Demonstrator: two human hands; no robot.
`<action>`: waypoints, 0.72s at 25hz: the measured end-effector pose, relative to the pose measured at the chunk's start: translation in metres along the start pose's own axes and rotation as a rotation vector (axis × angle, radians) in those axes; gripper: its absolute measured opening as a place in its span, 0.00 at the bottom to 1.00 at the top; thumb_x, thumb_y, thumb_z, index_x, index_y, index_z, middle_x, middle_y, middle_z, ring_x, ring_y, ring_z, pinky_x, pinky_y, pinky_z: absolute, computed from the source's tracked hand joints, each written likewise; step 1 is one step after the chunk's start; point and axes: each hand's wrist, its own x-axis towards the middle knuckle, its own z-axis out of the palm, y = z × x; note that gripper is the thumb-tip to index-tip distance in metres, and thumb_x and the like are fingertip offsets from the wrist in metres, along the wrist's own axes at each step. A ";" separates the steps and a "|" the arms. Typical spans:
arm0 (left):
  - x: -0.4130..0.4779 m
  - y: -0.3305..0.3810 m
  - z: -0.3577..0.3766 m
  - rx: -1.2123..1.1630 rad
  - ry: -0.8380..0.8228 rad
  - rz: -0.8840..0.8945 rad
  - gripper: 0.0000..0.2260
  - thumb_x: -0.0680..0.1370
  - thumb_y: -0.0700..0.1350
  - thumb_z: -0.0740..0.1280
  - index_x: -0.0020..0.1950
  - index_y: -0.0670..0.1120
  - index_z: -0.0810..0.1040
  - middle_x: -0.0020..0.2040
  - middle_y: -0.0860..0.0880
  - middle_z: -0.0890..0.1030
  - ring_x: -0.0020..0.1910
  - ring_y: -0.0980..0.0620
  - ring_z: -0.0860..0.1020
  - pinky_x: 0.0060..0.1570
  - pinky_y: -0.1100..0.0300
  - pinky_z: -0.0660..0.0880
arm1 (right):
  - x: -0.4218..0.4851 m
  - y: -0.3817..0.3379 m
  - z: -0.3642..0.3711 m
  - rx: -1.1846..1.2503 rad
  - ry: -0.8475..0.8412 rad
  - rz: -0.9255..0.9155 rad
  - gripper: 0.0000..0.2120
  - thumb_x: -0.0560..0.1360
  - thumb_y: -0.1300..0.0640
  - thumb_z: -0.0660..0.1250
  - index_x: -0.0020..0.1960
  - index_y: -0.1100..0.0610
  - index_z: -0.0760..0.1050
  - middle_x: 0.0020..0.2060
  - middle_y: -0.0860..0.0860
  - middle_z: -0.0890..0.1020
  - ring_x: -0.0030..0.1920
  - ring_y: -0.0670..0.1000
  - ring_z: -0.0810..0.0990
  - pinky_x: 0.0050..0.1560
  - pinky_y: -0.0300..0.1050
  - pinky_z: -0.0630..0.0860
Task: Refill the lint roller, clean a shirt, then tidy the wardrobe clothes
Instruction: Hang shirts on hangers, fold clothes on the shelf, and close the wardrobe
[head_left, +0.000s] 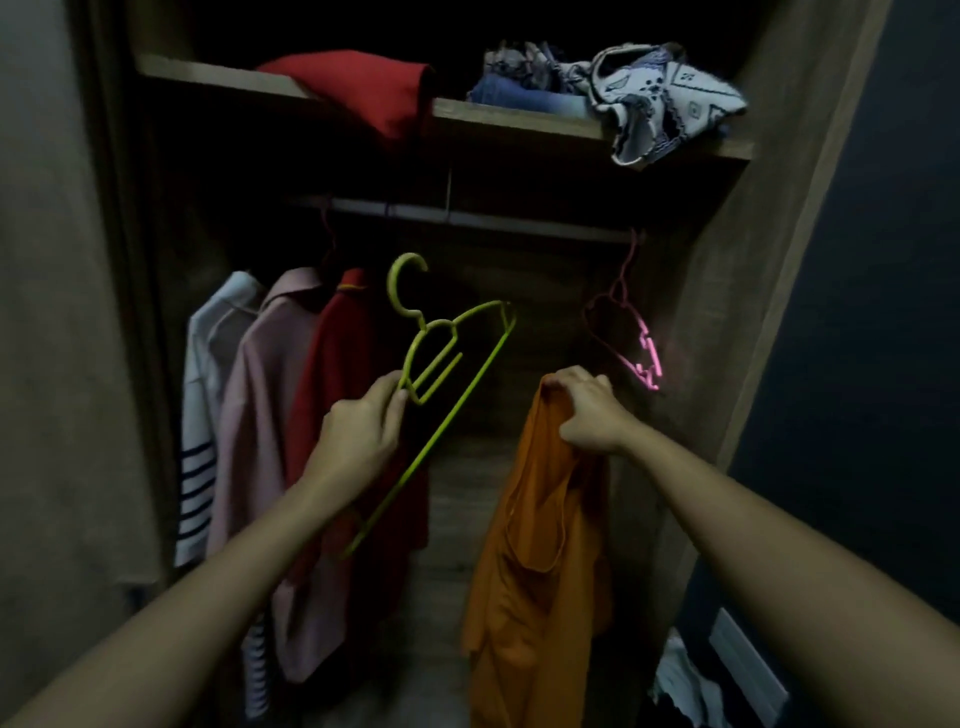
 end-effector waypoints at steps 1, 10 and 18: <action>-0.014 -0.014 -0.015 -0.013 0.038 0.022 0.16 0.79 0.47 0.60 0.63 0.42 0.76 0.46 0.38 0.84 0.45 0.40 0.82 0.47 0.57 0.73 | 0.006 -0.001 0.004 -0.011 0.017 0.013 0.33 0.69 0.68 0.63 0.72 0.53 0.62 0.69 0.52 0.62 0.68 0.58 0.59 0.68 0.55 0.66; -0.056 -0.063 -0.093 -0.062 0.059 0.214 0.27 0.79 0.58 0.56 0.58 0.36 0.79 0.43 0.53 0.81 0.30 0.80 0.71 0.33 0.81 0.63 | 0.047 -0.039 -0.023 0.008 0.174 -0.015 0.29 0.70 0.65 0.64 0.70 0.51 0.67 0.69 0.54 0.65 0.68 0.61 0.59 0.71 0.51 0.60; -0.035 -0.041 -0.065 -0.049 0.058 0.410 0.26 0.80 0.57 0.53 0.59 0.37 0.78 0.39 0.51 0.83 0.35 0.60 0.77 0.36 0.82 0.64 | 0.019 -0.110 -0.009 -0.267 -0.003 -0.605 0.19 0.73 0.53 0.62 0.64 0.48 0.72 0.61 0.46 0.73 0.57 0.49 0.65 0.59 0.49 0.59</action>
